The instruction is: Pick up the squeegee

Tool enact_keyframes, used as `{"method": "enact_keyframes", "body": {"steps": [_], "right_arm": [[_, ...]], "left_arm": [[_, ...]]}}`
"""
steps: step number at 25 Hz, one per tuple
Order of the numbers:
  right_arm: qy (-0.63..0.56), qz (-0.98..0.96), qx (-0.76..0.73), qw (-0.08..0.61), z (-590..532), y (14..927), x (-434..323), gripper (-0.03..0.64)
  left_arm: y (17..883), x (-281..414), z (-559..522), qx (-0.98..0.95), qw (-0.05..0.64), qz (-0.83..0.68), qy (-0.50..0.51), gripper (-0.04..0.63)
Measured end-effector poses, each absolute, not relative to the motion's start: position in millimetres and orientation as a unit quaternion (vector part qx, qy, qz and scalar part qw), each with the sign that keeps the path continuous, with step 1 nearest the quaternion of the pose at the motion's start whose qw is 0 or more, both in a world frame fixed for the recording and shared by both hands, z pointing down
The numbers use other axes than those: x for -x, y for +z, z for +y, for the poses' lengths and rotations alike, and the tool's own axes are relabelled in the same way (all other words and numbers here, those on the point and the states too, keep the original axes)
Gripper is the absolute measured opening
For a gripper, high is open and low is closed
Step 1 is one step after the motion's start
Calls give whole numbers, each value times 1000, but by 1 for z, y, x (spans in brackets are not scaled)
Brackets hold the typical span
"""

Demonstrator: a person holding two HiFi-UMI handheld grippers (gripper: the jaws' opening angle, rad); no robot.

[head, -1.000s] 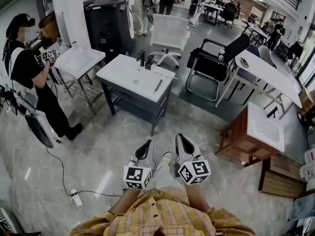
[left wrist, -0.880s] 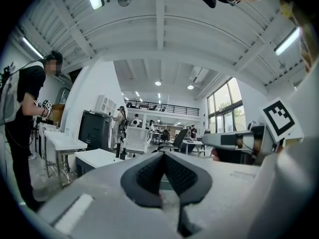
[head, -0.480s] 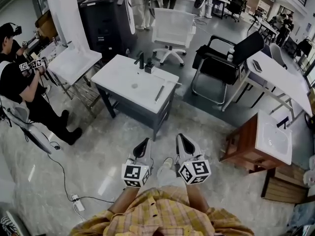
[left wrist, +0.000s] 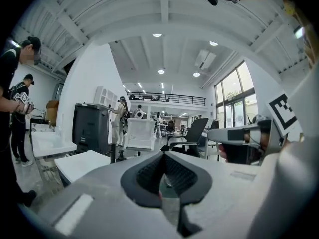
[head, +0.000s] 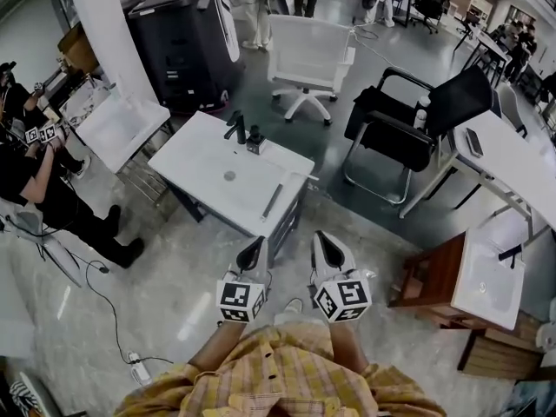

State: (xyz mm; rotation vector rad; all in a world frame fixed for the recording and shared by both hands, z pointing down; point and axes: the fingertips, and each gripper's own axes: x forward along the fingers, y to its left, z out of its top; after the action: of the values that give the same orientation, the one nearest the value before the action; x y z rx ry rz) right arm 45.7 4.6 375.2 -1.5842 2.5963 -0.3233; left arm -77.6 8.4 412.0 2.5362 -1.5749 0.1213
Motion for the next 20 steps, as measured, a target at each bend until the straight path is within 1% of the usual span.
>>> {"method": "enact_keyframes", "body": {"steps": [9, 20], "right_arm": [[-120, 856, 503, 23, -71, 396, -66, 0], [-152, 859, 489, 3, -94, 429, -60, 0]], "left_arm": [[425, 46, -64, -842, 85, -530, 58, 0], [458, 45, -92, -830, 120, -536, 92, 0]]}}
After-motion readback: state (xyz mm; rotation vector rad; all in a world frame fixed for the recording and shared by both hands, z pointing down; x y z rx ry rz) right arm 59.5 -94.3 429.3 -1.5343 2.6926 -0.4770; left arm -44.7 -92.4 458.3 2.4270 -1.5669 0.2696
